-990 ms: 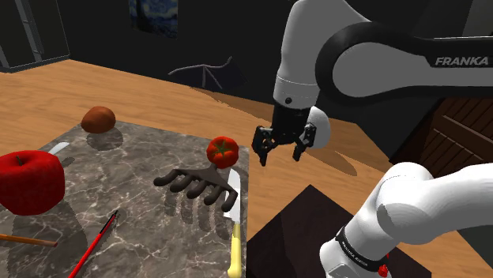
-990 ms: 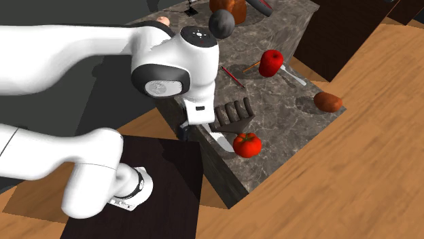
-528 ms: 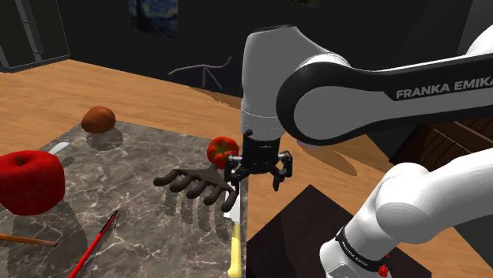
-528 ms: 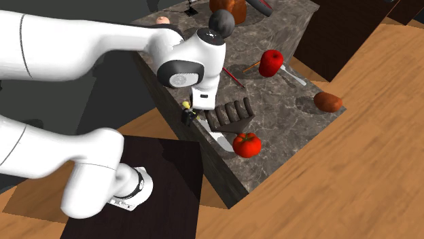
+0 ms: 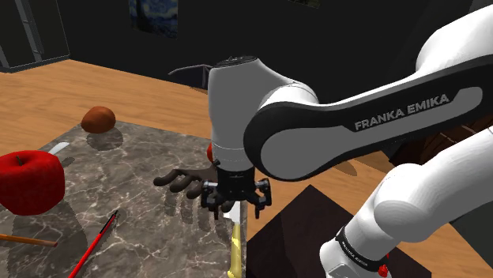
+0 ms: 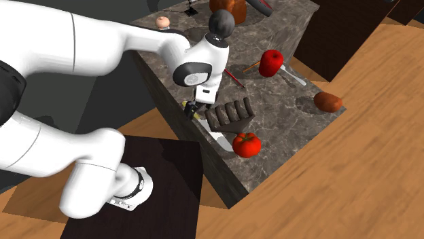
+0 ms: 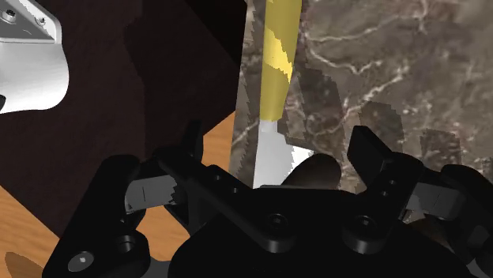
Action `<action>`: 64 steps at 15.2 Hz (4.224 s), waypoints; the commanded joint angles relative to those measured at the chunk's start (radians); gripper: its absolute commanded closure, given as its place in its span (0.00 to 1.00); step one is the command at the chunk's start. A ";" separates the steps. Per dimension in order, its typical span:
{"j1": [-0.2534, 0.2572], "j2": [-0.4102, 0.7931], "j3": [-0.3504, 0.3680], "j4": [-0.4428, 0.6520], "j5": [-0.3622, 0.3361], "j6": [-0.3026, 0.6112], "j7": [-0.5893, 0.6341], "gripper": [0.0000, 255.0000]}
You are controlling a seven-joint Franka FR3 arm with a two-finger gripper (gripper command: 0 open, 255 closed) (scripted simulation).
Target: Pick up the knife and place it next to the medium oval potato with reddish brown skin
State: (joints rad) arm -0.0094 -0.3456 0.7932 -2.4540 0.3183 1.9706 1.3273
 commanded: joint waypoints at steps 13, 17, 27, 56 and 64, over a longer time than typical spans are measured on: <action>-0.004 0.039 0.029 -0.053 -0.001 0.088 0.012 1.00; -0.004 0.039 0.029 -0.053 -0.001 0.089 0.013 1.00; 0.003 0.004 0.011 -0.034 0.009 0.037 0.001 1.00; 0.005 -0.075 0.168 -0.101 0.001 0.167 0.258 1.00; 0.037 -0.144 0.105 -0.052 0.013 0.052 0.231 1.00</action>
State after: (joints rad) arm 0.0226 -0.4801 0.9067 -2.5133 0.3294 2.0398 1.5621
